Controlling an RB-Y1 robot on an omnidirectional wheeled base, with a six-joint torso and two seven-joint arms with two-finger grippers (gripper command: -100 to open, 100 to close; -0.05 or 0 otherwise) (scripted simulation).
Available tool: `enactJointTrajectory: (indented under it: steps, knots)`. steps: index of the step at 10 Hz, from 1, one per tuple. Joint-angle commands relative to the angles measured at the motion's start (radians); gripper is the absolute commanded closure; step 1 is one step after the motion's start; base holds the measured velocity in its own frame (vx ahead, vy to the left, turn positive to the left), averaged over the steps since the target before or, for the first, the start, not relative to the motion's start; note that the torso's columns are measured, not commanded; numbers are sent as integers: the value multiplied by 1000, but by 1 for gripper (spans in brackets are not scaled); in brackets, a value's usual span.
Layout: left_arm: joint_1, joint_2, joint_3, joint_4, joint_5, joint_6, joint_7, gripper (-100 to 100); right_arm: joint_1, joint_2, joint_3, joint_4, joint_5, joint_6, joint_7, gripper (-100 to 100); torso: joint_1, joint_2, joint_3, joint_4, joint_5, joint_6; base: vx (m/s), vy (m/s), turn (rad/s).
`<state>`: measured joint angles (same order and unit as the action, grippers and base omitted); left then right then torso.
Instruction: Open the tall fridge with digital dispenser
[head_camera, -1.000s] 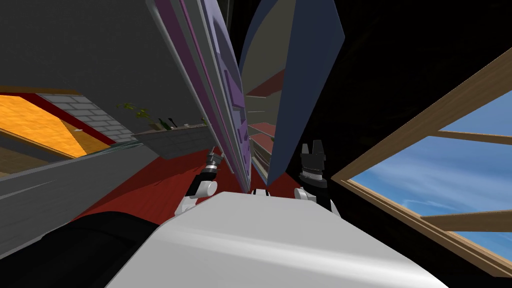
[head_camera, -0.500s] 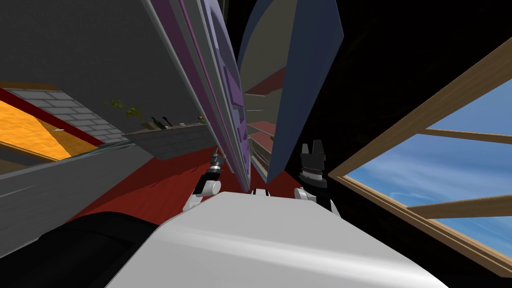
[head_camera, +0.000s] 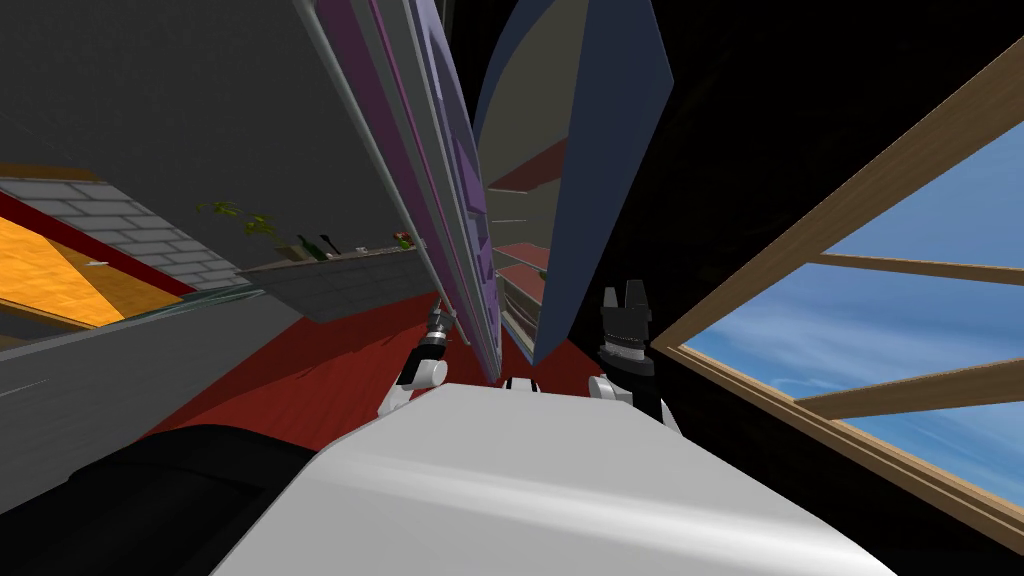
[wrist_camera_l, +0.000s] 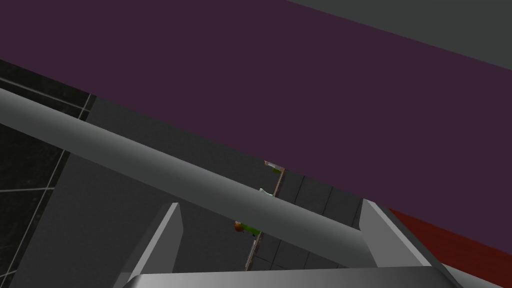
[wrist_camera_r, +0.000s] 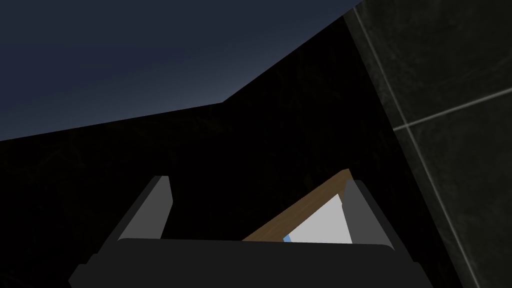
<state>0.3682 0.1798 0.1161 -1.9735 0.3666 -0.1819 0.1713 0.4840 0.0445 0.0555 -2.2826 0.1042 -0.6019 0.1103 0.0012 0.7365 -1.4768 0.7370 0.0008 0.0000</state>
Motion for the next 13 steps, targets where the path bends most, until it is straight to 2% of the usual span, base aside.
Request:
enactJointTrajectory:
  steps: [1, 4, 5, 6, 7, 8, 9, 10, 13]
  knots:
    - [-21, -2, -16, 50, -10, -26, -7, -100, 0, 0, 0, 0, 0, 0, 0, 0, 1, -2, -1, -1, 1, 1, -27, 19, -42]
    - [-10, 11, 5, -15, 4, 19, -1, -100, 0, 0, 0, 0, 0, 0, 0, 0, 0, -5, -3, 0, -1, 1, 46, 3, 28]
    - [-7, 7, -1, 7, 1, 8, -3, -100, 0, 0, 0, 0, 0, 0, 0, 0, -2, -9, -6, 2, -3, 5, 27, 10, 54]
    - [-18, 3, -9, 29, -5, -20, -3, 100, 0, 0, 0, 0, 0, 0, 0, 0, -3, -8, -5, 0, -2, 7, -73, 2, -59]
    - [-9, 5, -3, 17, -2, -2, -3, 100, 0, 0, 0, 0, 0, 0, 0, 0, -4, -2, -2, 1, -2, 6, -47, -1, -29]
    - [-7, 26, -23, 12, 3, -6, 8, 100, 0, 0, 0, 0, 0, 0, 0, 0, -3, -1, 0, 1, -2, 1, -12, 173, -99]
    - [-7, 26, -23, 12, 3, -6, 8, 100, 0, 0, 0, 0, 0, 0, 0, 0, 9, -4, -2, 2, 0, 3, -16, 259, -105]
    - [-6, 37, -32, 8, 6, -7, 14, 100, 0, 0, 0, 0, 0, 0, 0, 0, 10, -6, -4, 1, 1, 3, -35, 281, -100]
    - [-4, 71, -59, -4, 14, -8, 30, 100, 0, -1, -1, 0, 0, 0, 0, 0, 1, -3, -2, 1, -1, 2, -25, 351, -114]
